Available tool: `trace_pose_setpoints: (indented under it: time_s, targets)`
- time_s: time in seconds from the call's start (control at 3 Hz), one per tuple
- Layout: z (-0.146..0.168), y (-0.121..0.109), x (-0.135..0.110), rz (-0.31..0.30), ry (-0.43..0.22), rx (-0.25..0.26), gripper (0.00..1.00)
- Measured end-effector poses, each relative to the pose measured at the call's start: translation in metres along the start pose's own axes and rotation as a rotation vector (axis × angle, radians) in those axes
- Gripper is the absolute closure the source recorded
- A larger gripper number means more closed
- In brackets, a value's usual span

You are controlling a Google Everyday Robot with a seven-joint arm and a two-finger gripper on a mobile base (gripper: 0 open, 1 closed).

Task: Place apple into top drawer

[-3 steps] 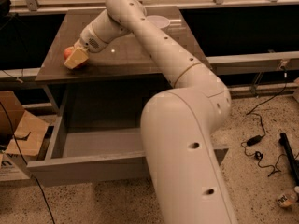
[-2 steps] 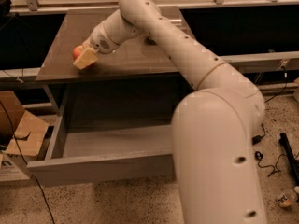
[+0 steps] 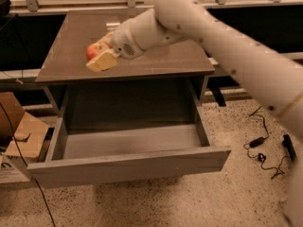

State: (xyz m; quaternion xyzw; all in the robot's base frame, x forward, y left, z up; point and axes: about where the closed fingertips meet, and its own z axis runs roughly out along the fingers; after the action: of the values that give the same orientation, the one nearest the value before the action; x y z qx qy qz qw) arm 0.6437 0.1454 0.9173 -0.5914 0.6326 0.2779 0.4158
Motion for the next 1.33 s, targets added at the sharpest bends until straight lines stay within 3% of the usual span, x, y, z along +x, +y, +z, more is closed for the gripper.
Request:
trace_pose_setpoints:
  time_s: [0.33,0.67,1.0,1.33]
  targets:
    - [-0.024,0.045,0.031,0.090,0.001,0.020,1.00]
    - [-0.002,0.090,0.098,0.215,0.041,-0.027,1.00]
    - [0.027,0.114,0.163,0.321,0.047,-0.070,1.00]
    - [0.034,0.118,0.175,0.341,0.049,-0.083,1.00]
